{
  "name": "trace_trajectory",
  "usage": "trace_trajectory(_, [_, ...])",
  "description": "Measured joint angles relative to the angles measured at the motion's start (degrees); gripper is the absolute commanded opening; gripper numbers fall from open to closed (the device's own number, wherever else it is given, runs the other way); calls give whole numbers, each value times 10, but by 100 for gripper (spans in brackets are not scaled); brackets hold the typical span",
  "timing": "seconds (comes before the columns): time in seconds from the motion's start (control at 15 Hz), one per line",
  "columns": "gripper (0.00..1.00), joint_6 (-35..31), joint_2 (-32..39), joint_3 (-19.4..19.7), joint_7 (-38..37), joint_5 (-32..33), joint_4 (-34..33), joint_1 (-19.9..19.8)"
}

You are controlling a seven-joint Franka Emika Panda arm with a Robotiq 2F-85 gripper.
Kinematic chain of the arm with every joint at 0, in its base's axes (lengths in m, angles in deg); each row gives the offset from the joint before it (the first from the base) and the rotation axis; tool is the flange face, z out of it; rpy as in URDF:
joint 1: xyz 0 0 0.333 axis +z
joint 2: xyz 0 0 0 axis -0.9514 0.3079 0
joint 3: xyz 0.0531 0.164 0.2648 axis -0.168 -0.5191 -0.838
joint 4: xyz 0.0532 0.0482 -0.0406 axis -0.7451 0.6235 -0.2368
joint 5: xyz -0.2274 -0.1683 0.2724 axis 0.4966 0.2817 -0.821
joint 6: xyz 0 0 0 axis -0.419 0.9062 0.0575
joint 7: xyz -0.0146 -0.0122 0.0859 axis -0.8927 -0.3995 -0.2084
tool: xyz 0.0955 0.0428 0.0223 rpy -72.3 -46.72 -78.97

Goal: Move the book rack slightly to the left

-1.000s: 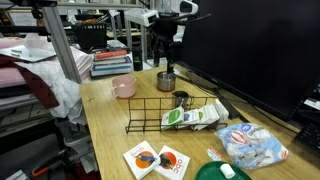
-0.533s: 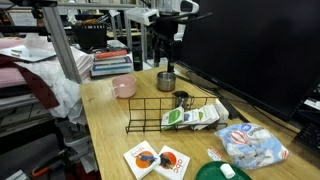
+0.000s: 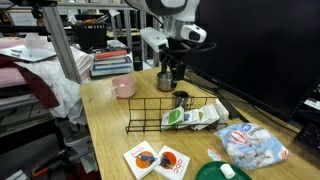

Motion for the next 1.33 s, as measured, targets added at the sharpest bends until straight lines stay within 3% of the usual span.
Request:
trace_trajectory(0.47, [100,-18,88,11,-30,-14,-51,0])
trace_trajectory(1.33, [100,-14,133,30,-97,-14,-60,0])
